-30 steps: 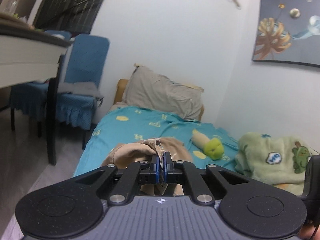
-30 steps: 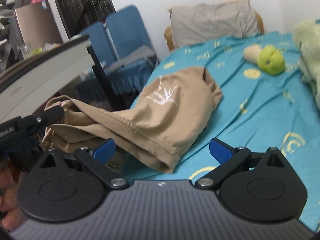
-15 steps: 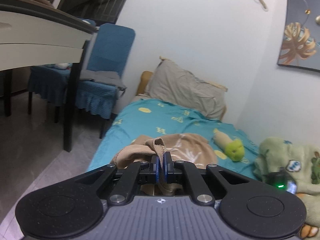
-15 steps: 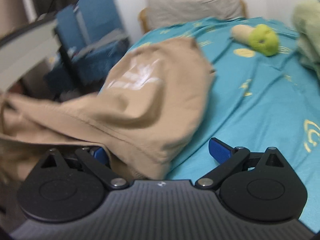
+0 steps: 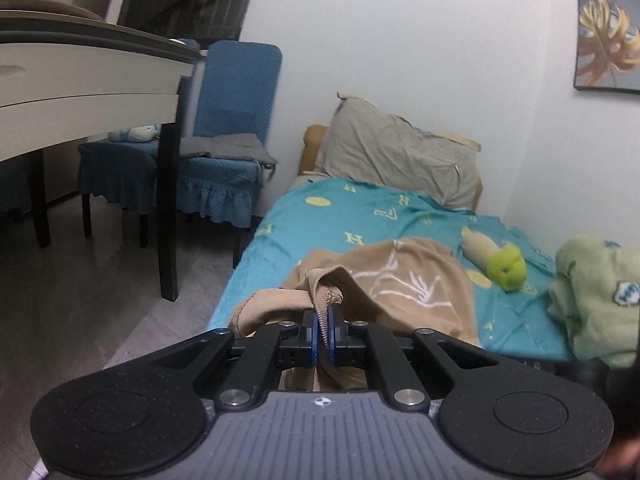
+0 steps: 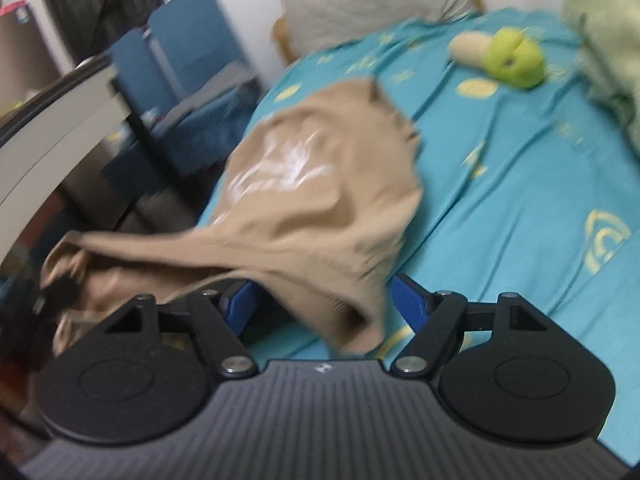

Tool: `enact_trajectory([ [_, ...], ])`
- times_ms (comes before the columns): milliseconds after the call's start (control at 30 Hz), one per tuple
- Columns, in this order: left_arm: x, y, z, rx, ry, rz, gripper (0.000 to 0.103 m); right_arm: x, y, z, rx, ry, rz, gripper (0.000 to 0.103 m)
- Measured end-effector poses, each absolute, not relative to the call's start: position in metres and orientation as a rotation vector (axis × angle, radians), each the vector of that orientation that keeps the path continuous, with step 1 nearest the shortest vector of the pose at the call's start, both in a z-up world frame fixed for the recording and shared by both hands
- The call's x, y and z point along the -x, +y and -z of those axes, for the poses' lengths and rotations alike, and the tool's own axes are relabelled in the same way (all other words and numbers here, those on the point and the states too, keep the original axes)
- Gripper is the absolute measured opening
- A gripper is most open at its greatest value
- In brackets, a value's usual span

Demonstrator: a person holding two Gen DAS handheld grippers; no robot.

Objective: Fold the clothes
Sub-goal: 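Lift the T-shirt with the left gripper while the right gripper reaches its hem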

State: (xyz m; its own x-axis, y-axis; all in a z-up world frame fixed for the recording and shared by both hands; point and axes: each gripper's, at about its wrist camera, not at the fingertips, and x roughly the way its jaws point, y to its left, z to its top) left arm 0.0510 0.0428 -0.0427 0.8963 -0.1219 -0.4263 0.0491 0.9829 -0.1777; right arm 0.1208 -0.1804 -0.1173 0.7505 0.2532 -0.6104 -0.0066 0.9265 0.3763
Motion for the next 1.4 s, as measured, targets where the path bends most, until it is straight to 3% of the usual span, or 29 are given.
enact_trajectory([
  [167,-0.046,0.034,0.041,0.122,0.436,0.095,0.005,-0.102,-0.158,0.097,-0.279,0.642,-0.272,0.086],
  [433,-0.041,0.029,0.042,0.09,0.423,0.104,0.005,-0.127,-0.164,0.1,-0.388,0.611,-0.279,0.087],
  [567,-0.039,0.027,0.042,0.074,0.417,0.108,0.005,-0.138,-0.141,0.114,-0.227,0.692,-0.317,0.087],
  [733,-0.034,0.025,0.04,0.065,0.398,0.117,0.005,-0.136,-0.146,0.115,-0.201,0.602,-0.197,0.088],
  [800,-0.033,0.024,0.039,0.064,0.39,0.119,0.005,-0.137,-0.154,0.116,-0.231,0.591,-0.156,0.103],
  [1167,-0.032,0.029,0.04,0.067,0.38,0.1,0.005,-0.143,-0.189,0.143,-0.266,0.627,0.065,0.103],
  [1233,-0.033,0.028,0.042,0.063,0.391,0.095,0.005,-0.144,-0.201,0.148,-0.281,0.644,0.15,0.095],
  [1300,-0.035,0.026,0.045,0.046,0.411,0.091,0.006,-0.14,-0.213,0.148,-0.315,0.609,0.213,0.068],
  [1333,-0.037,0.025,0.047,0.028,0.428,0.089,0.006,-0.136,-0.22,0.144,-0.337,0.571,0.244,0.066],
  [1400,-0.04,0.019,0.053,-0.02,0.465,0.087,0.007,-0.131,-0.226,0.135,-0.365,0.497,0.253,0.045],
])
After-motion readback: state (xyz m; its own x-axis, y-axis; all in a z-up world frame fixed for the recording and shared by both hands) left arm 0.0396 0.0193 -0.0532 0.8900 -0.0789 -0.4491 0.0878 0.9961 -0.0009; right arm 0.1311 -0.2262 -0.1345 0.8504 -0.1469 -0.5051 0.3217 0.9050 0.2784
